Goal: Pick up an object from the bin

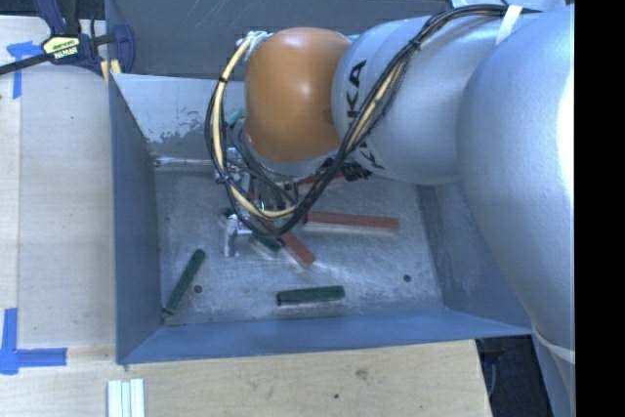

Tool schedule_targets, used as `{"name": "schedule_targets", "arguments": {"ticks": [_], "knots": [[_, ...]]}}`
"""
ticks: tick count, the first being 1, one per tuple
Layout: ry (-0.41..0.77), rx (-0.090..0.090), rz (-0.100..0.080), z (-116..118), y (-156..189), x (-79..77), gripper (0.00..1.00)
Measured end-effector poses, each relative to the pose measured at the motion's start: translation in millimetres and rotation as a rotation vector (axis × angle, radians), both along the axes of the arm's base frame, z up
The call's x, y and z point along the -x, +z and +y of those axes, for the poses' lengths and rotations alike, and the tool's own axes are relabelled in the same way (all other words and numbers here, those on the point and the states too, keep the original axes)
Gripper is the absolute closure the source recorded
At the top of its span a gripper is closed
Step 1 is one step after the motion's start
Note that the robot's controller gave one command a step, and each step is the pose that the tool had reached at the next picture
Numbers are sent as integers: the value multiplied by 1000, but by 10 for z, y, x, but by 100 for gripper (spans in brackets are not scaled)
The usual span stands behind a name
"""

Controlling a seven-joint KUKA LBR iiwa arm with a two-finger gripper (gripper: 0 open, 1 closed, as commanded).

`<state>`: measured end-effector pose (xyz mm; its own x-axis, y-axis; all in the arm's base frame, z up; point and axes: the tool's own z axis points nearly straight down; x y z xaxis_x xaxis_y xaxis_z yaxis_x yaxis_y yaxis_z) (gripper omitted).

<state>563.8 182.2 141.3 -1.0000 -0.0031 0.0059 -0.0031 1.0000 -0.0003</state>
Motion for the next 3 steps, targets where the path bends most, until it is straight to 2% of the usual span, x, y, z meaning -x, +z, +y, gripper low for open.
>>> {"name": "schedule_targets", "arguments": {"ticks": [1, 2, 3], "knots": [[-2, -2, -8, -7, 48, -22, 0], [27, -6, -19, -345, -320, -391, 0], [-70, -7, -38, -430, -596, -8, 100]]}}
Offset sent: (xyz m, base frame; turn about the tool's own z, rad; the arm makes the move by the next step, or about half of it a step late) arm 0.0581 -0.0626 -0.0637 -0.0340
